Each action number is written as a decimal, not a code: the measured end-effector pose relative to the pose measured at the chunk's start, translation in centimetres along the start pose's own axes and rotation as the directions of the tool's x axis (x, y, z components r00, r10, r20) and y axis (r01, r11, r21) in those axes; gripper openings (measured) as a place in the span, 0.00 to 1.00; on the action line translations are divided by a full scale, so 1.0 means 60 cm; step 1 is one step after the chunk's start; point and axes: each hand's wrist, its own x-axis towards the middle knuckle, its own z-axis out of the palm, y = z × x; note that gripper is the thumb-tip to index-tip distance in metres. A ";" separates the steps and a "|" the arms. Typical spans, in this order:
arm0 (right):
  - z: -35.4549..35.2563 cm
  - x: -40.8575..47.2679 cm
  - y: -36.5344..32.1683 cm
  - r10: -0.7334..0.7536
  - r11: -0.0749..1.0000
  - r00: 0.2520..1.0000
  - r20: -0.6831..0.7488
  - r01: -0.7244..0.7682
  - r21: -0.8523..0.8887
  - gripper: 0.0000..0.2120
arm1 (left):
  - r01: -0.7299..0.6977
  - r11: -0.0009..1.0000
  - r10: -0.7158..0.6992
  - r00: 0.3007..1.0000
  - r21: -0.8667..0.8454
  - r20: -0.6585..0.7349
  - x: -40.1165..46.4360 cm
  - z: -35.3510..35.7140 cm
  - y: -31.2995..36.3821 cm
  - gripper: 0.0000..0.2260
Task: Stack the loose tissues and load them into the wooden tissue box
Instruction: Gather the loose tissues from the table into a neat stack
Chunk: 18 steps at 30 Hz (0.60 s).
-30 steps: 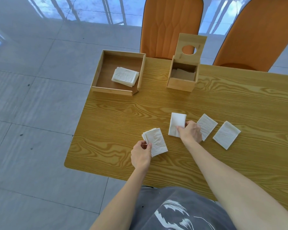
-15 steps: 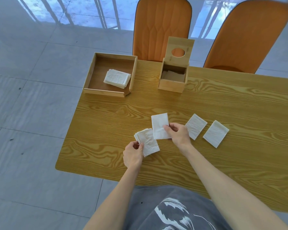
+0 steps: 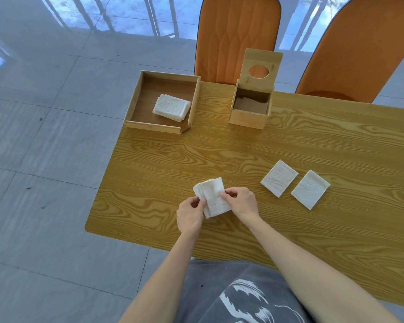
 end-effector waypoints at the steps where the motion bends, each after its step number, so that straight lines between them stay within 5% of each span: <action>1: 0.000 -0.002 -0.004 -0.027 0.997 0.999 -0.028 0.025 -0.069 0.10 | -0.006 1.000 0.006 1.000 0.011 -0.003 -0.001 0.001 0.001 0.13; 6: -0.001 -0.008 -0.013 -0.078 0.988 0.995 -0.069 0.067 -0.138 0.08 | 0.032 0.999 -0.032 0.999 0.016 -0.006 -0.006 0.007 0.010 0.19; 18: -0.008 -0.015 0.001 -0.062 0.975 0.997 -0.036 0.052 -0.216 0.11 | -0.027 0.986 0.032 0.999 0.165 -0.029 -0.013 0.012 0.013 0.11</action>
